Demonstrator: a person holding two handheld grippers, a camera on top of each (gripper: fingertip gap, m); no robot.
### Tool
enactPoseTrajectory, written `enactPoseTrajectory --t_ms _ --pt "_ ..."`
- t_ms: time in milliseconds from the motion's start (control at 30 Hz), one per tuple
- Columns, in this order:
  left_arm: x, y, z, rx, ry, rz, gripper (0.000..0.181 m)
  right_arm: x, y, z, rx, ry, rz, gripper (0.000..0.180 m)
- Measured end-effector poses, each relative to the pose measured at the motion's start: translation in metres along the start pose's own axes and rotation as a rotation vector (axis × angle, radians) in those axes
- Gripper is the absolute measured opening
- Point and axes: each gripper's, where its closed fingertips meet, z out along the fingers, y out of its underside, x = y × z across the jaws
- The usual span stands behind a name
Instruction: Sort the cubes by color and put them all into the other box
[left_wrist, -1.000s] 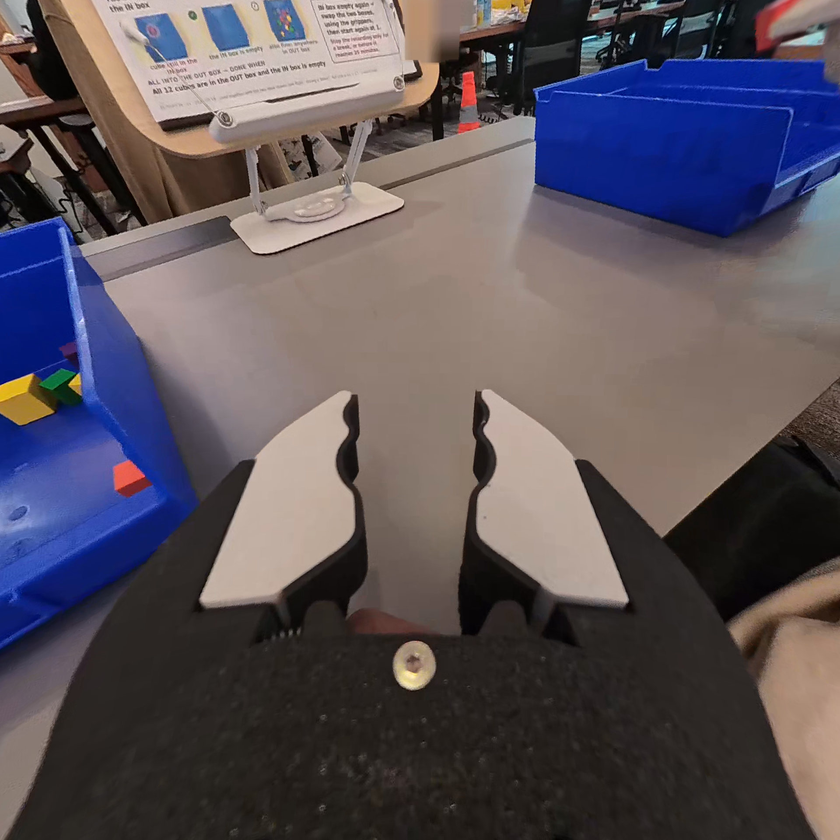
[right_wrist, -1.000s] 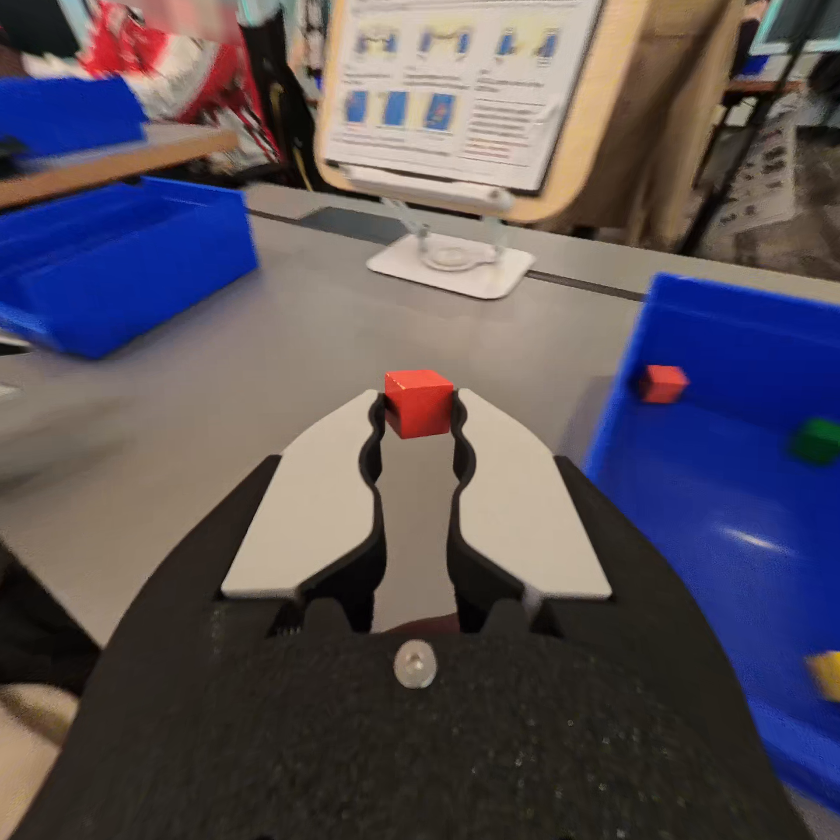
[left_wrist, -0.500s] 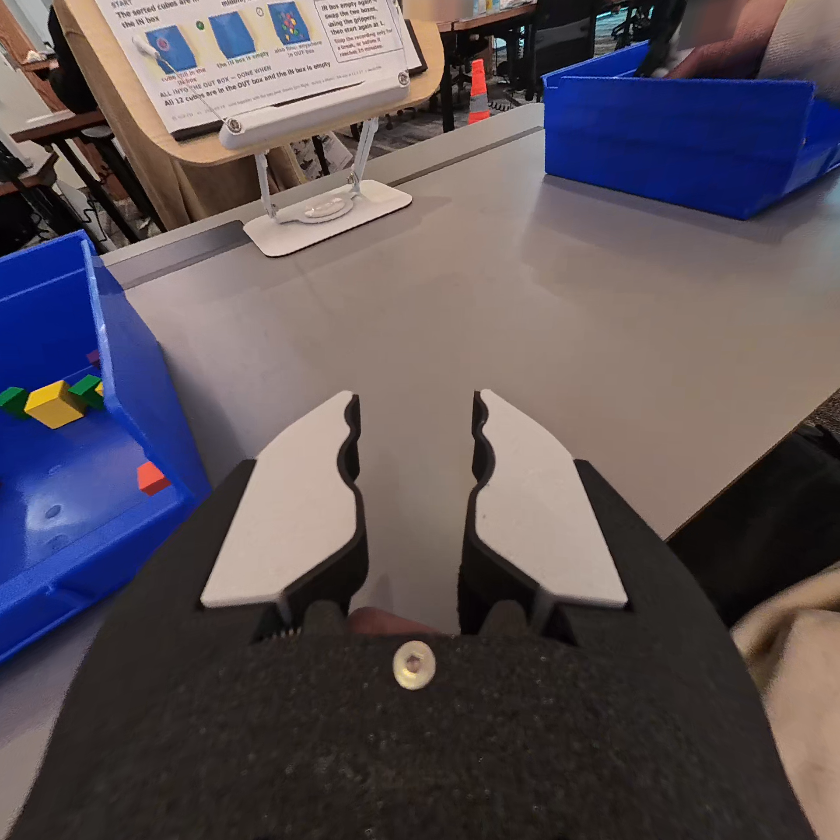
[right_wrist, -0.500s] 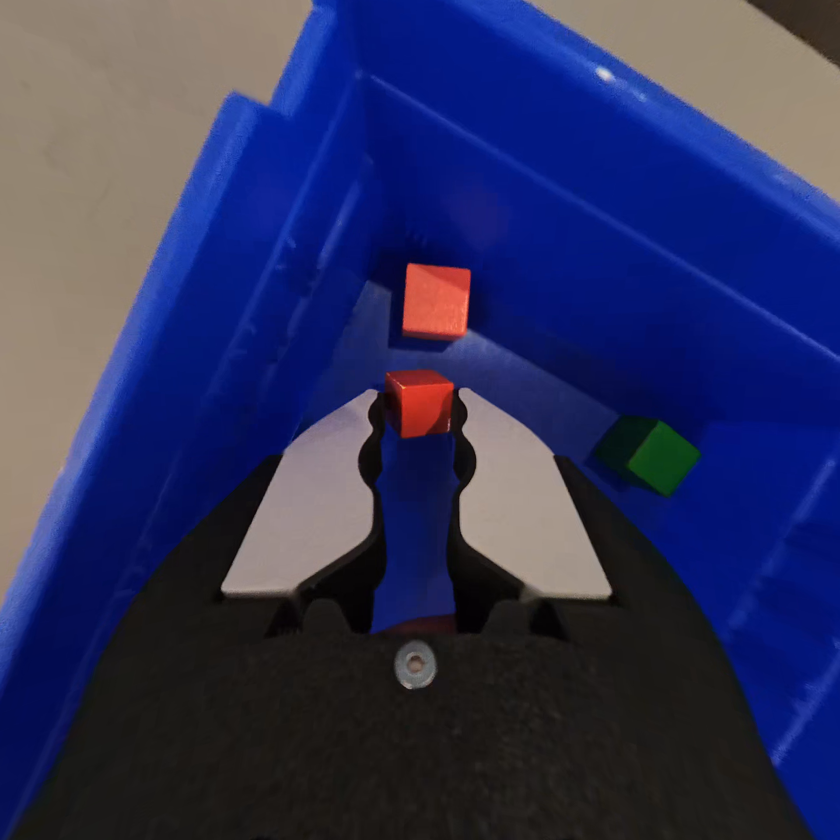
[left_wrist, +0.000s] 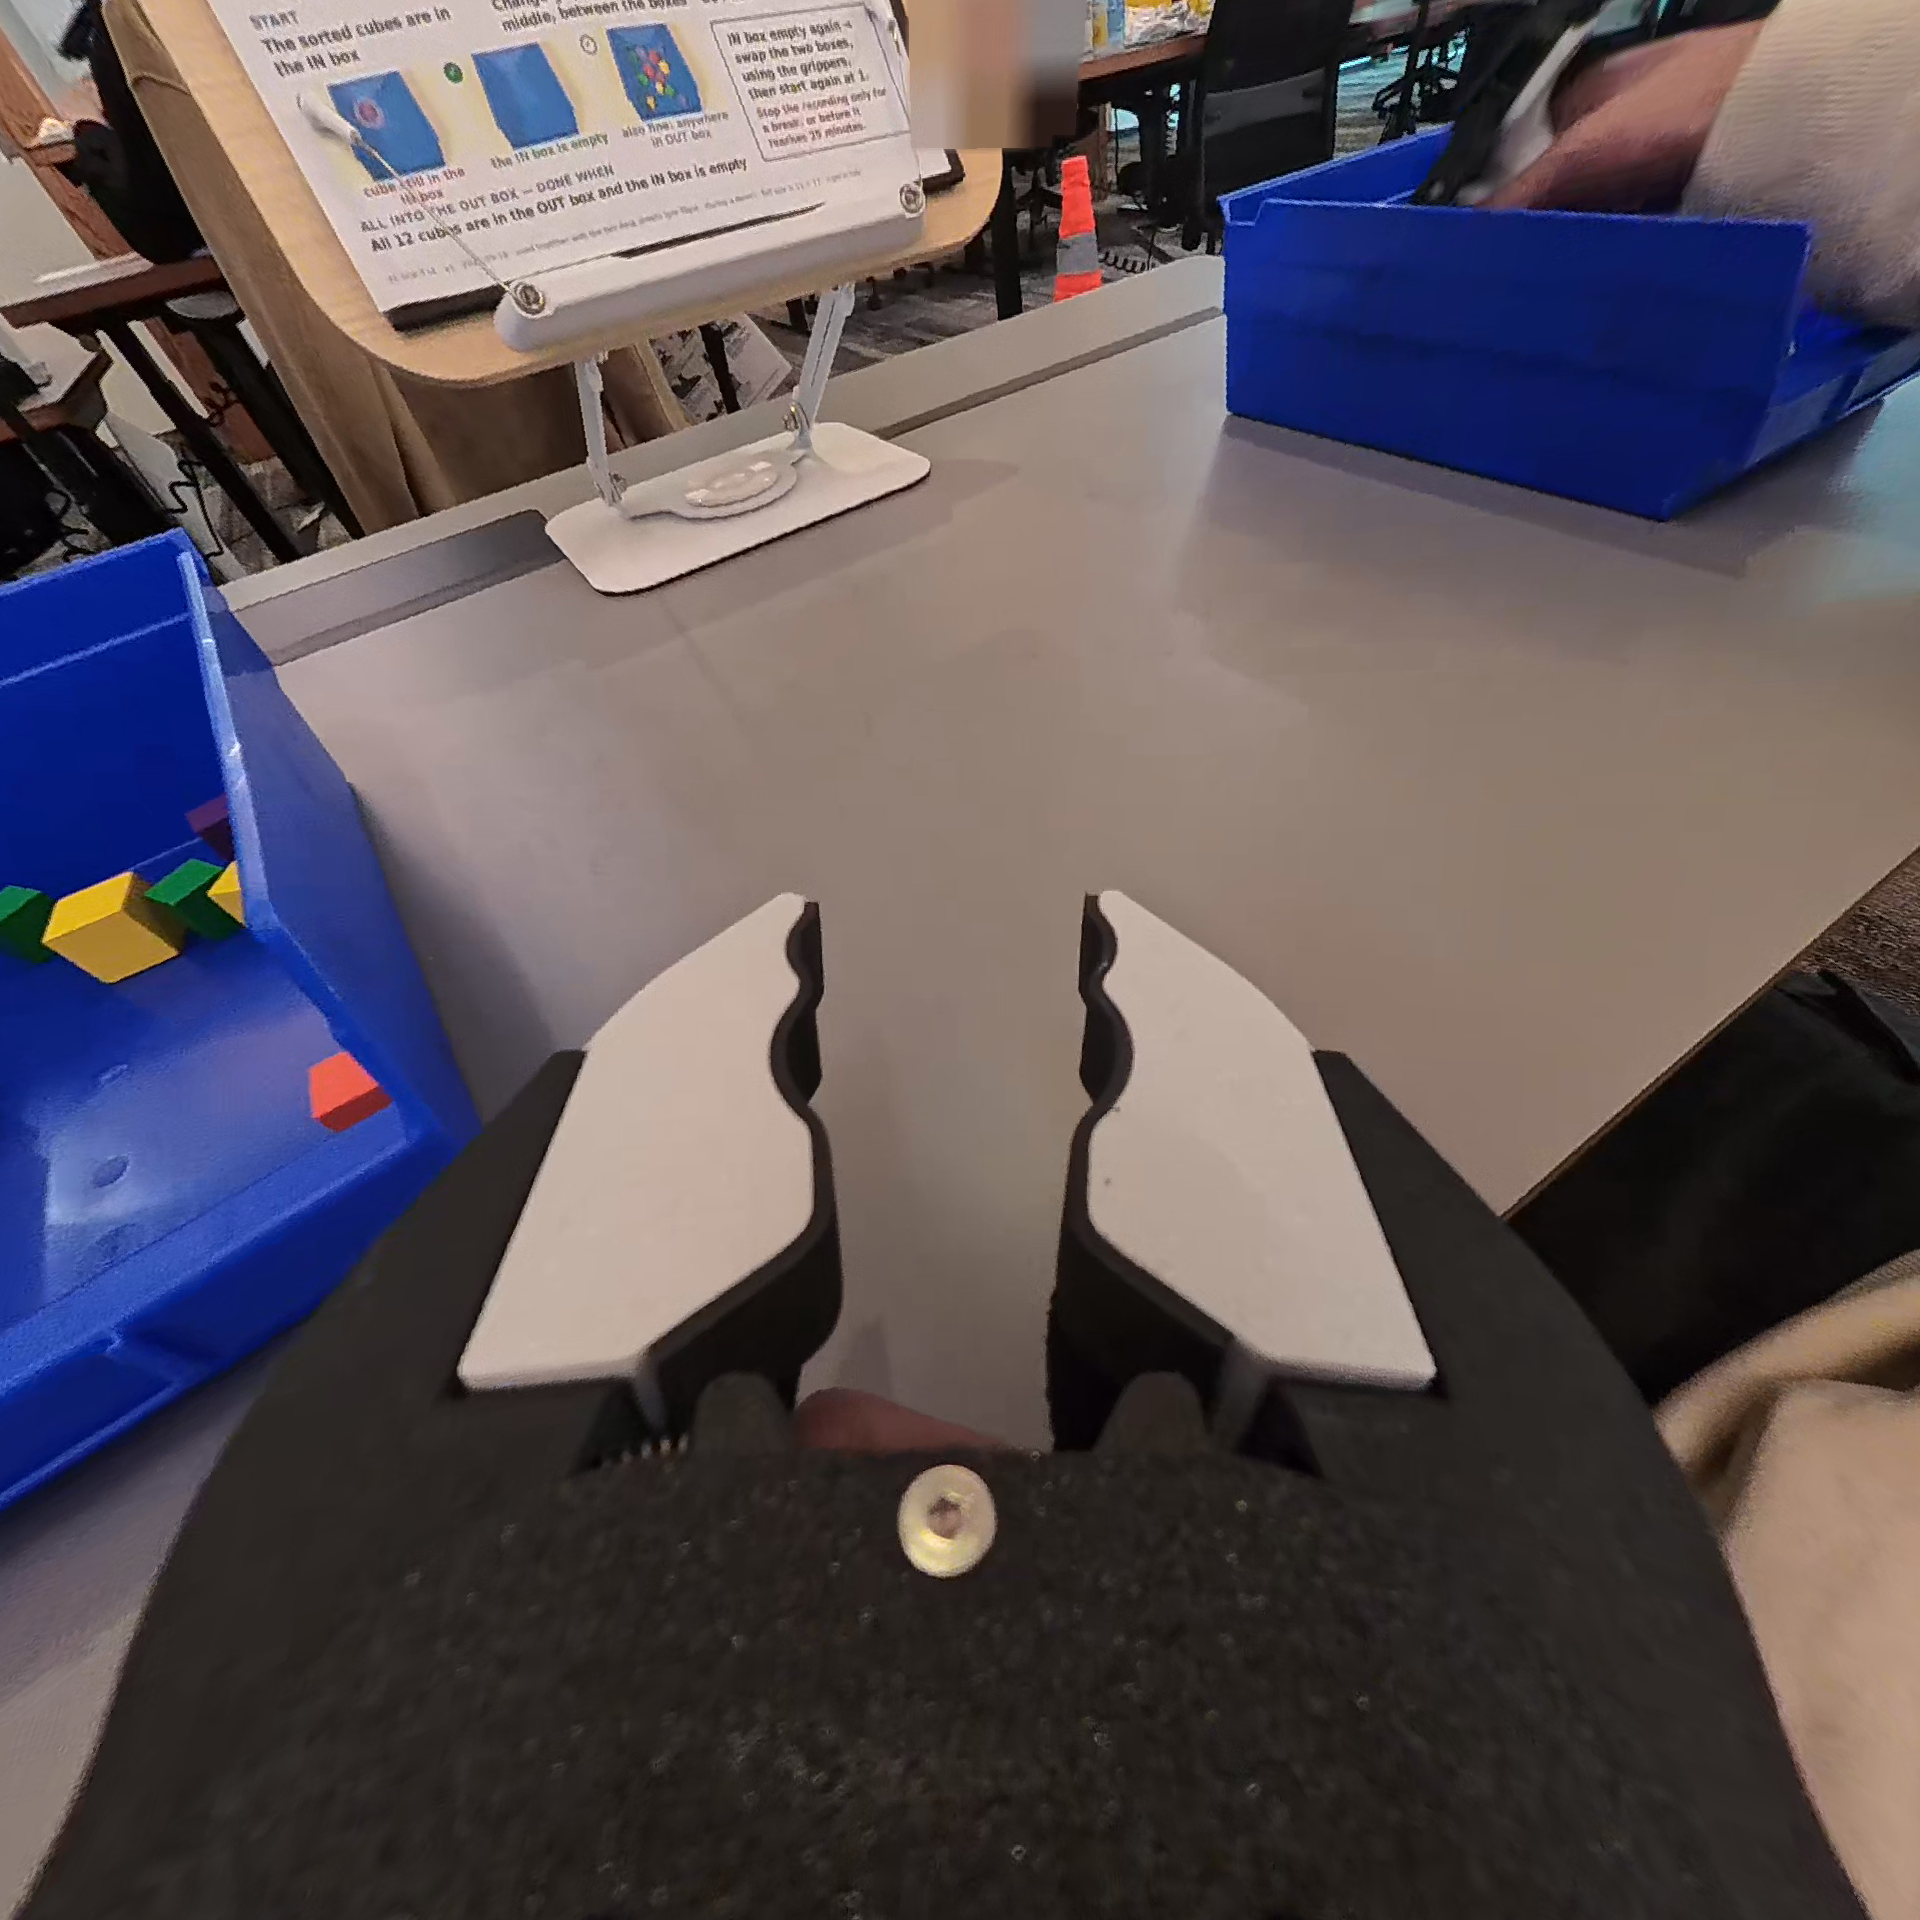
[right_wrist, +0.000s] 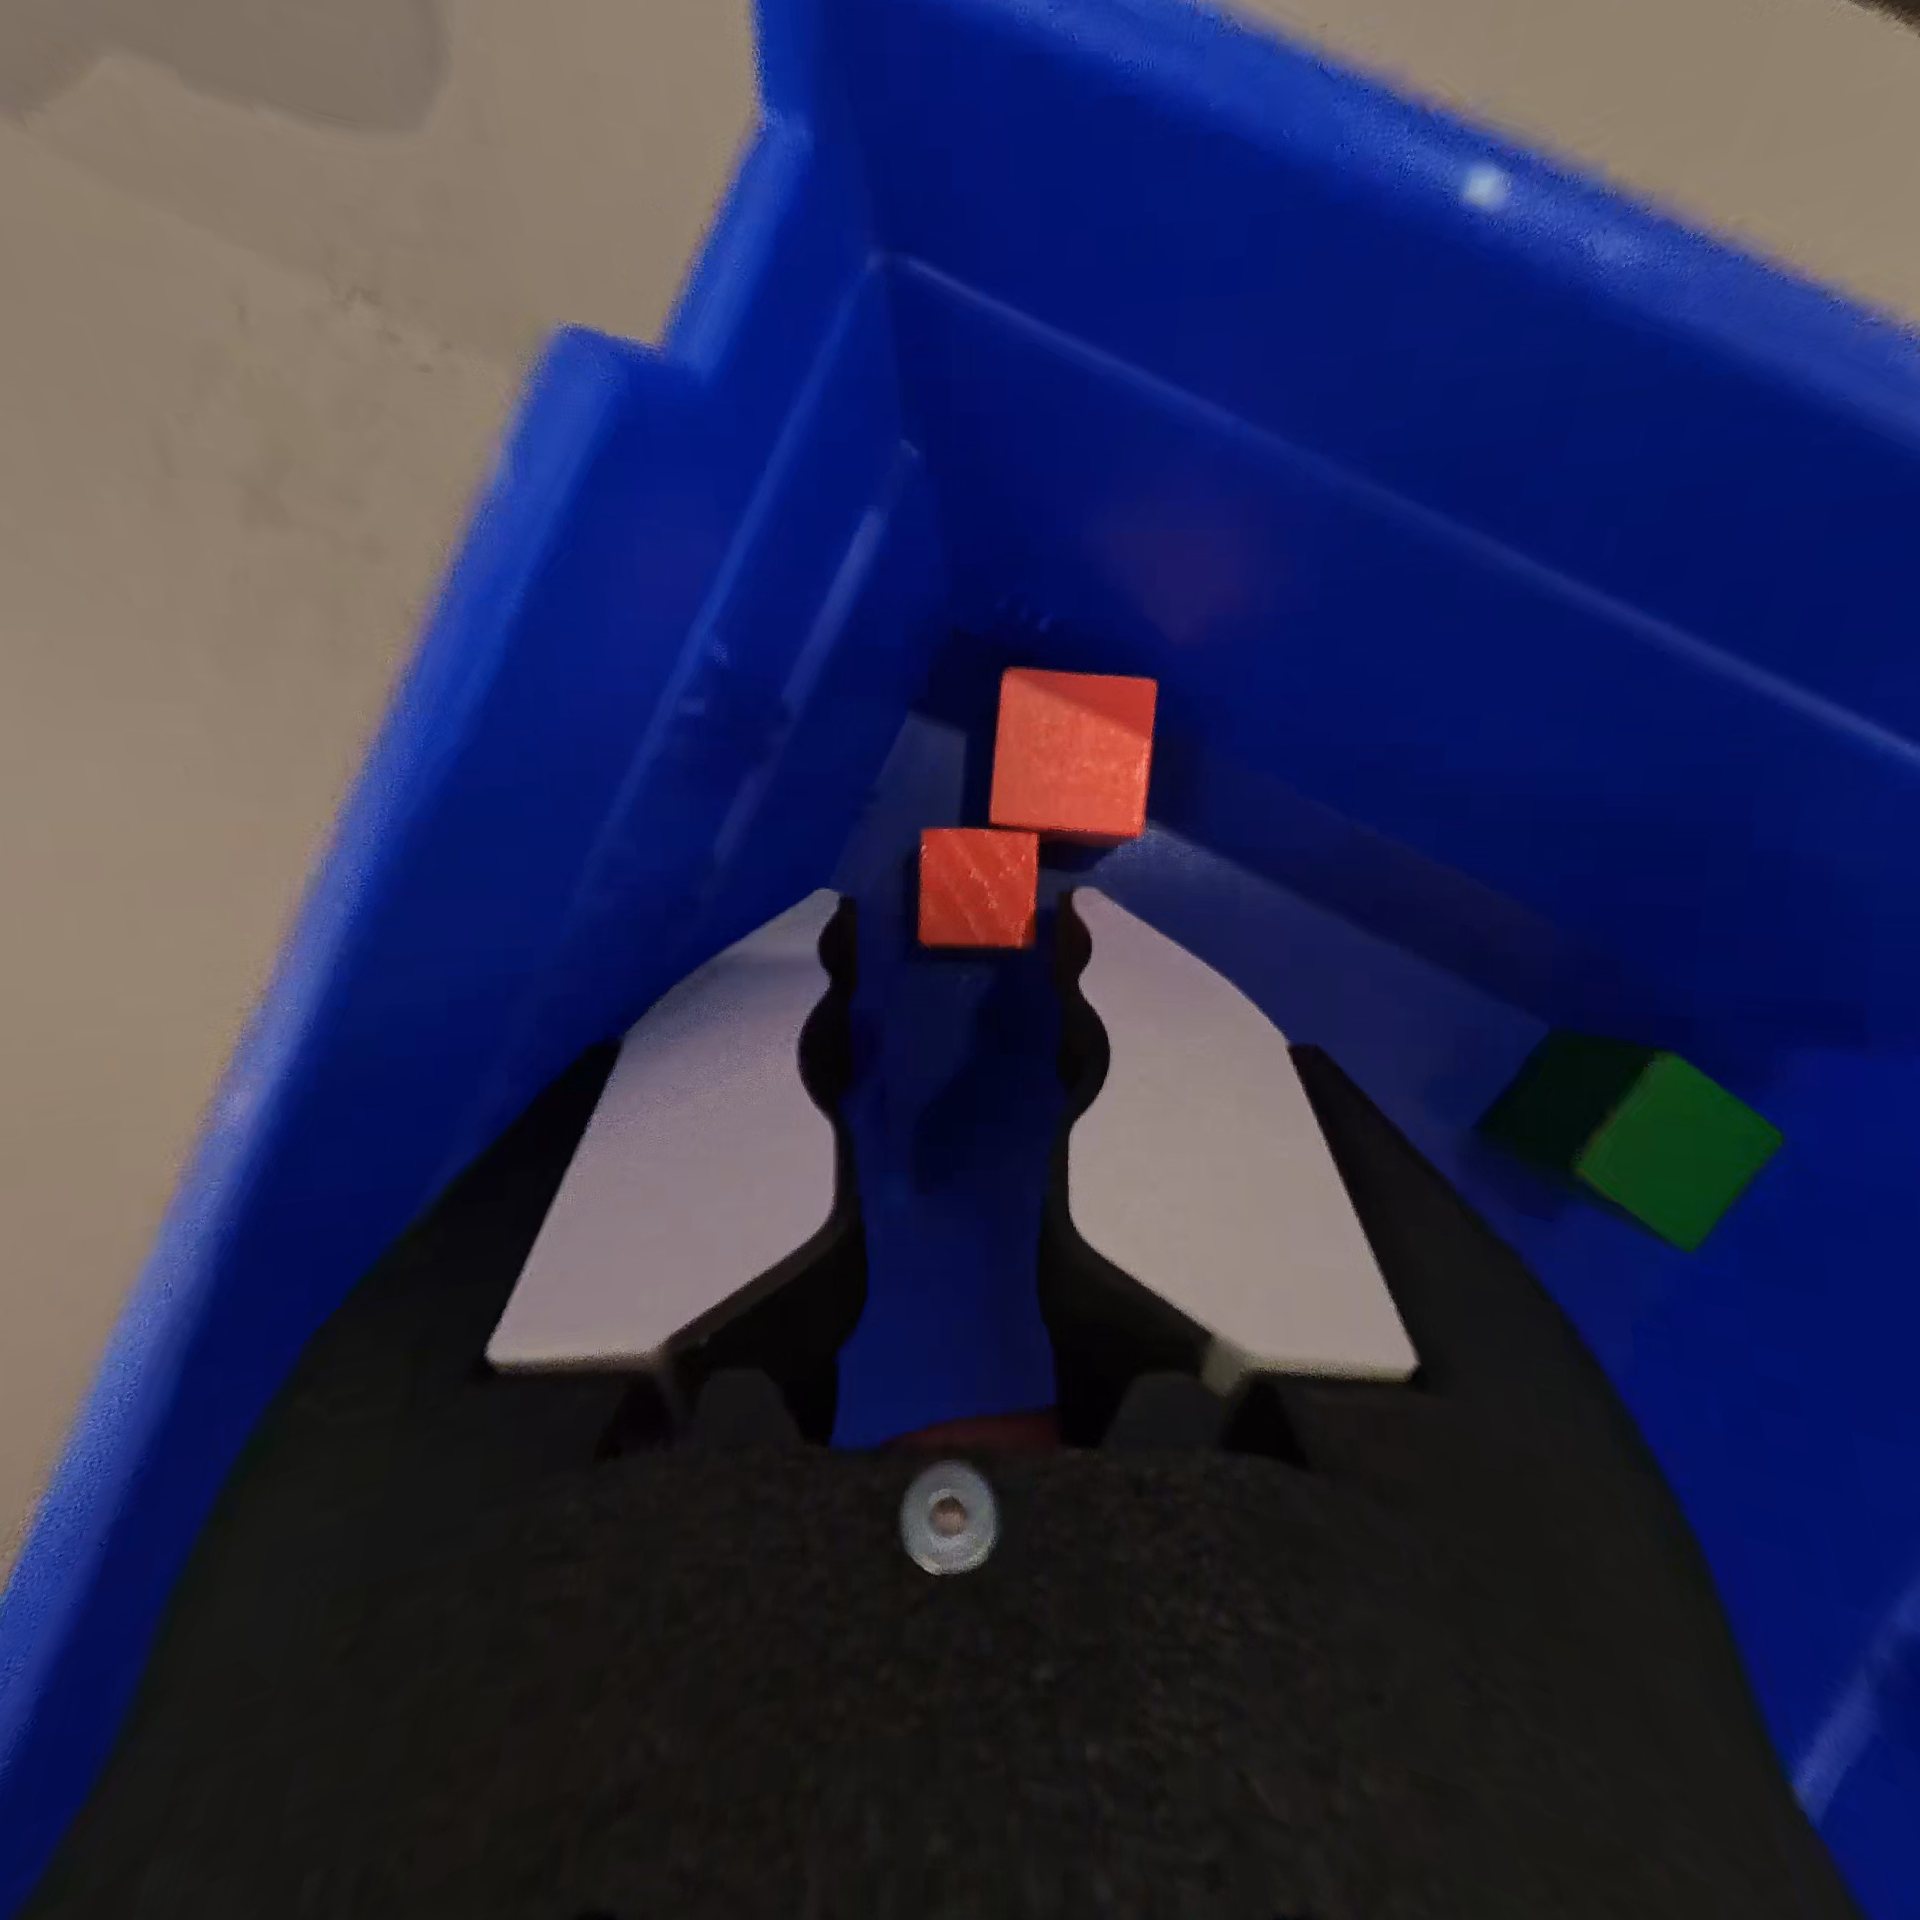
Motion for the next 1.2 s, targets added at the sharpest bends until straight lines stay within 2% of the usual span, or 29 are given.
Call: enactPoseTrajectory --t_ms 67,167,233,300,333,400,500,600,900,1000,1067,1100,1200 --pt "-0.001 -0.001 -0.001 0.005 -0.004 -0.001 0.047 -0.005 -0.008 -0.035 0.123 0.020 0.005 0.041" --pt "-0.003 0.000 -0.003 0.007 -0.007 -0.010 0.047 -0.043 -0.011 -0.118 0.439 0.012 0.009 0.043" --pt "-0.004 0.000 -0.002 0.007 -0.007 -0.017 0.047 -0.096 0.005 -0.163 0.658 -0.063 0.000 0.044" --pt "-0.003 0.001 -0.001 0.004 0.001 -0.025 0.047 -0.162 0.028 -0.188 0.820 -0.183 0.007 0.041" --pt "-0.001 0.002 0.000 -0.002 0.007 -0.027 0.047 -0.201 0.040 -0.191 0.867 -0.281 -0.018 0.040" --pt "0.000 0.001 0.001 -0.004 0.004 -0.019 0.047 -0.263 0.073 -0.168 0.777 -0.395 -0.043 0.052" --pt "0.002 0.002 0.003 -0.027 -0.009 -0.006 0.047 -0.310 0.103 -0.147 0.786 -0.461 -0.034 0.052" --pt "0.003 0.002 0.005 -0.028 -0.018 0.002 0.047 -0.314 0.106 -0.140 0.804 -0.408 -0.062 0.050" --pt "-0.009 0.007 0.004 -0.064 -0.047 -0.004 0.043 -0.319 0.113 -0.122 0.723 -0.457 -0.058 0.048" --pt "-0.057 -0.005 -0.012 -0.088 -0.198 -0.004 0.037 -0.323 0.114 -0.122 0.713 -0.472 -0.065 0.048" --pt "-0.099 -0.015 -0.020 -0.142 -0.265 -0.042 0.040 -0.325 0.114 -0.123 0.716 -0.476 -0.067 0.048" --pt "-0.116 -0.018 -0.018 -0.189 -0.259 -0.059 0.047 -0.325 0.114 -0.122 0.716 -0.478 -0.067 0.048" --pt "-0.186 -0.020 0.003 -0.316 -0.311 -0.049 0.049 -0.325 0.111 -0.121 0.708 -0.498 -0.058 0.047"
